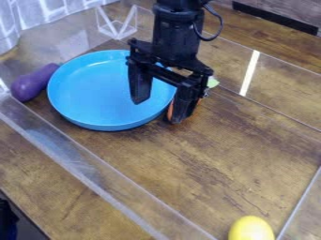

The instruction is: Put the carrot on the blue tray

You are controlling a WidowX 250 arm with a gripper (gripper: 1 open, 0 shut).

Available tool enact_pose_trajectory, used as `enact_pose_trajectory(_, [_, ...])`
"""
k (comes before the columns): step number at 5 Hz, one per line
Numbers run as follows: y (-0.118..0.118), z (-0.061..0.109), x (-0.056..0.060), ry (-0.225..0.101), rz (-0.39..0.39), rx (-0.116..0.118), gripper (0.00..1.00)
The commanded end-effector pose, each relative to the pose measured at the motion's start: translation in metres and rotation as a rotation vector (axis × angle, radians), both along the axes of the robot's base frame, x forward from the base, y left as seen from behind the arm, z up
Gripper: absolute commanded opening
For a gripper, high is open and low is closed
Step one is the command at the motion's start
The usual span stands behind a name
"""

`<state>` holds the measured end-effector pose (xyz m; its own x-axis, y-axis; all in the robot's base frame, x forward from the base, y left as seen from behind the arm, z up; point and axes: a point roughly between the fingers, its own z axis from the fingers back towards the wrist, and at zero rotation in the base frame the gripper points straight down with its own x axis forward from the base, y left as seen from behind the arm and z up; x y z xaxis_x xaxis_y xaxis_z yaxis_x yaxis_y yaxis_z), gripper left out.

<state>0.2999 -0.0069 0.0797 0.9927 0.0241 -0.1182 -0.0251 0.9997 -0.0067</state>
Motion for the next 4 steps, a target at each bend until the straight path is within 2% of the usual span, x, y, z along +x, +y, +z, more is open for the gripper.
enact_pose_trajectory(1, [0.000,0.013,0.013,-0.065,-0.081,-0.001,1.00])
enact_pose_trajectory(2, [0.000,0.011,0.019,-0.073,-0.162,-0.002,1.00])
enact_pose_trajectory(4, [0.007,-0.020,0.028,-0.082,-0.099,0.009,1.00])
